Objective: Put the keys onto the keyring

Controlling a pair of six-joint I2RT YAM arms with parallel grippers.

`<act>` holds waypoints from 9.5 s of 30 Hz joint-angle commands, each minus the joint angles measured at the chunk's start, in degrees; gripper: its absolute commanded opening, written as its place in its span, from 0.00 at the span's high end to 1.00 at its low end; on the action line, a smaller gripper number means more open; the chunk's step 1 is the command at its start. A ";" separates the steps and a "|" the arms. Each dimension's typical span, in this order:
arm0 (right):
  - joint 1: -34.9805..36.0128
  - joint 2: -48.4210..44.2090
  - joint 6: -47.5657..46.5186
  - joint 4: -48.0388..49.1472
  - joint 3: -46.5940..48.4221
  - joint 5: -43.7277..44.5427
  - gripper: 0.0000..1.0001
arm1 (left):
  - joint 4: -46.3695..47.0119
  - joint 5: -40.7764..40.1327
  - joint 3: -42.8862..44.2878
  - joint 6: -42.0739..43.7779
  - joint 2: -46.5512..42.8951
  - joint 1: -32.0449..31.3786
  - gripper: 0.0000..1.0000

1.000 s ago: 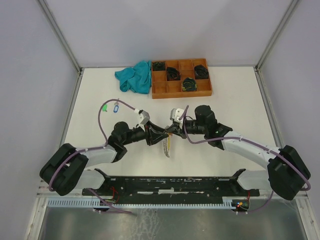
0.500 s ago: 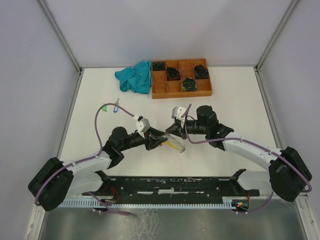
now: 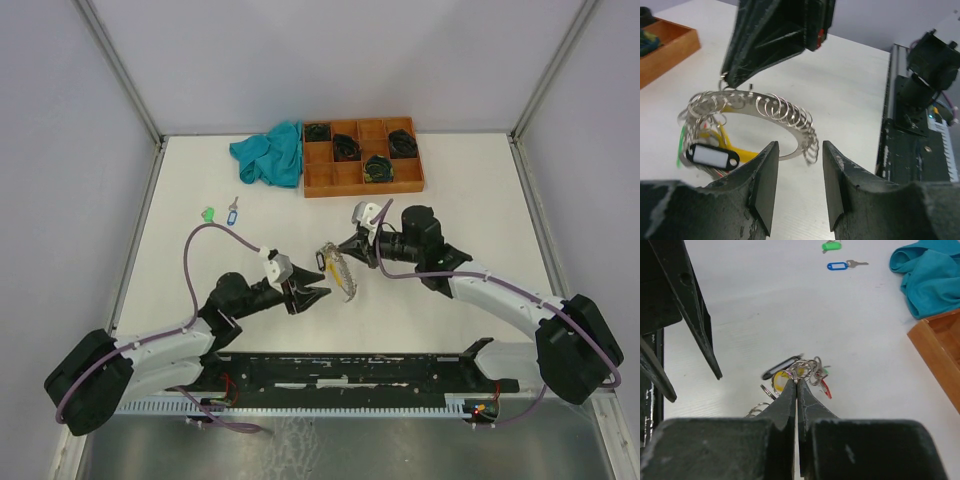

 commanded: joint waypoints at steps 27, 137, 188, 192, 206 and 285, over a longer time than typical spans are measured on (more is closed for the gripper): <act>-0.58 -2.22 -3.96 6.03 -0.01 -5.77 0.99 | 2.98 -1.35 7.80 -4.48 1.36 7.08 0.47; -0.94 0.63 0.21 4.44 0.86 -19.88 0.69 | 26.77 10.59 0.96 4.96 8.05 8.49 0.97; 0.28 0.50 -0.36 3.21 2.86 -21.49 0.79 | 25.61 16.84 3.71 3.12 11.17 8.17 0.97; 0.25 0.28 -1.37 1.81 3.12 -21.21 0.81 | 24.82 17.07 3.86 3.41 10.94 8.17 0.97; 0.23 -0.20 -6.71 -6.50 6.61 -21.19 0.96 | 15.07 19.39 5.98 7.46 10.45 8.17 0.97; 15.55 10.98 -21.85 -60.99 37.20 20.28 0.99 | 18.76 14.18 6.93 1.58 20.20 7.30 0.68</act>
